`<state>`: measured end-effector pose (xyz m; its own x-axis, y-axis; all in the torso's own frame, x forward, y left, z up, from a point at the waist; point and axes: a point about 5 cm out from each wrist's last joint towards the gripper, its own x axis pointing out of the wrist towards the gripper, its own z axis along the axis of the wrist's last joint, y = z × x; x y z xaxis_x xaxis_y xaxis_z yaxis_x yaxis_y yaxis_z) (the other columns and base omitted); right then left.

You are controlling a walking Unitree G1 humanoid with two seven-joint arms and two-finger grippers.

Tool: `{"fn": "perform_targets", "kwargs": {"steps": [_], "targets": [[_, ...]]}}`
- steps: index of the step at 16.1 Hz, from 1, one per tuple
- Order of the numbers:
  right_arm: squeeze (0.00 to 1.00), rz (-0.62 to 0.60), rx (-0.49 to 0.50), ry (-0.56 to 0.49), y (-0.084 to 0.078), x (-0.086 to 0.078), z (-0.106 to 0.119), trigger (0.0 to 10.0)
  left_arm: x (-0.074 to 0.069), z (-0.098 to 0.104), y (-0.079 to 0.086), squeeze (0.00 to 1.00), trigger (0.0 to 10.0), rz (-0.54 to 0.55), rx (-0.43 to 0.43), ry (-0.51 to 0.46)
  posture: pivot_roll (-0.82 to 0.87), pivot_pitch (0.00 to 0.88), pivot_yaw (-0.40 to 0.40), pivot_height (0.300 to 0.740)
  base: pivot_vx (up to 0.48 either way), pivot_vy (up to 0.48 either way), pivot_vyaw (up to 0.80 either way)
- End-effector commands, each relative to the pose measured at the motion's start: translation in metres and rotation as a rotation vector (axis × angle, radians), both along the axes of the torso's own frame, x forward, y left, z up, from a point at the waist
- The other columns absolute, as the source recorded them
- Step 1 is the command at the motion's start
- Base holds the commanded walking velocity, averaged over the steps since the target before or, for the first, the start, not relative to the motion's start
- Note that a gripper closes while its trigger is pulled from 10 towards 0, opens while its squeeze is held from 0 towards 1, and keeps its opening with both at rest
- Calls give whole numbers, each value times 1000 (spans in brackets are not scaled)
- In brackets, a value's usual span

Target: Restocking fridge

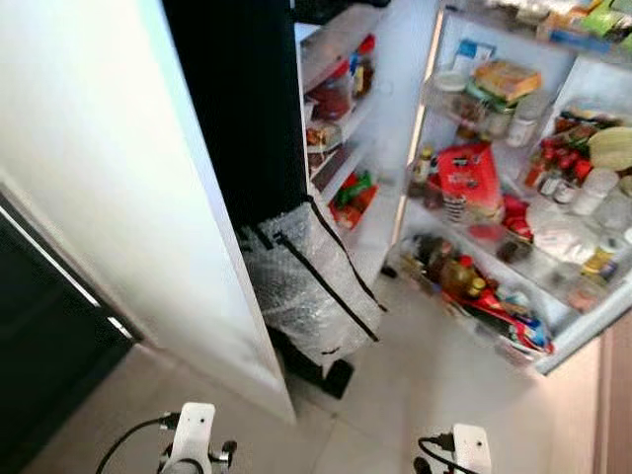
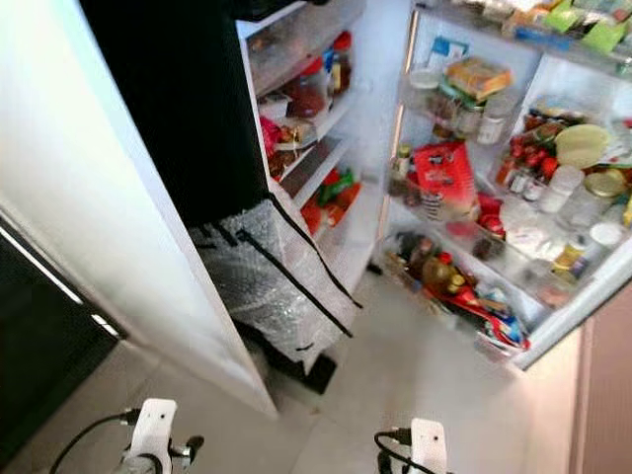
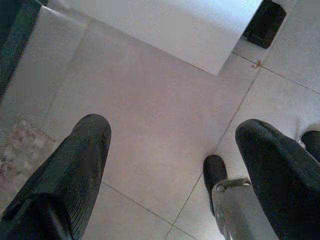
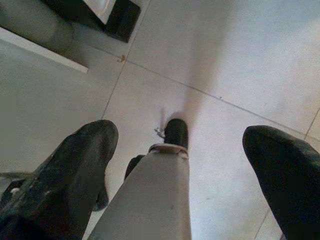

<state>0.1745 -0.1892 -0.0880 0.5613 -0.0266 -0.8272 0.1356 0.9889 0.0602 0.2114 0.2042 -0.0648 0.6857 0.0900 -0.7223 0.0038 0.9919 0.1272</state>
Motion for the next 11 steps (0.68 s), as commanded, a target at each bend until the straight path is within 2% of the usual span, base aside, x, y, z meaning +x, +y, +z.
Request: {"fn": "perform_targets", "kwargs": {"steps": [1, 2, 3, 4, 5, 7, 8, 9, 10, 11], "targets": [[0, -51, -38, 1, -5, -2, 0, 10000, -7, -4, 3, 0, 10000, 4, 9, 33, 45, 93, 55, 729, 0, 0, 0], [0, -58, -52, 0, -5, -2, 0, 10000, -7, -4, 3, 0, 10000, 4, 10, 33, 45, 93, 55, 729, 0, 0, 0], [0, -199, -174, -19, -14, -4, 1, 10000, -7, -4, 3, 0, 10000, 6, 10, 32, 48, 95, 54, 729, 0, 0, 0], [0, -278, -219, -25, -17, -6, 2, 10000, -7, -4, 3, 0, 10000, 7, 11, 30, 41, 95, 55, 729, 0, 0, 0], [0, -278, -219, -25, -17, -6, 2, 10000, -7, -4, 3, 0, 10000, 7, 11, 30, 41, 95, 55, 729, 0, 0, 0], [0, -373, -291, -36, -20, -8, 4, 10000, -6, -3, 4, 0, 10000, 4, 15, 30, 37, 96, 55, 729, 0, 0, 0], [0, -430, -344, -68, -34, -7, 9, 10000, -6, -3, 4, 0, 10000, 3, 16, 30, 37, 96, 55, 729, 0, 0, 0], [0, -566, -500, -165, -84, -3, 30, 10000, -7, -3, 6, 0, 10000, 6, 18, 29, 39, 96, 53, 729, 0, 0, 0], [0, -607, -568, -206, -96, 0, 39, 10000, -8, -4, 7, 0, 10000, 8, 19, 30, 38, 97, 54, 729, 0, 0, 0], [0, -619, -589, -220, -99, 2, 42, 10000, -9, -4, 8, 0, 10000, 9, 20, 30, 38, 97, 54, 729, 0, 0, 0]]}}
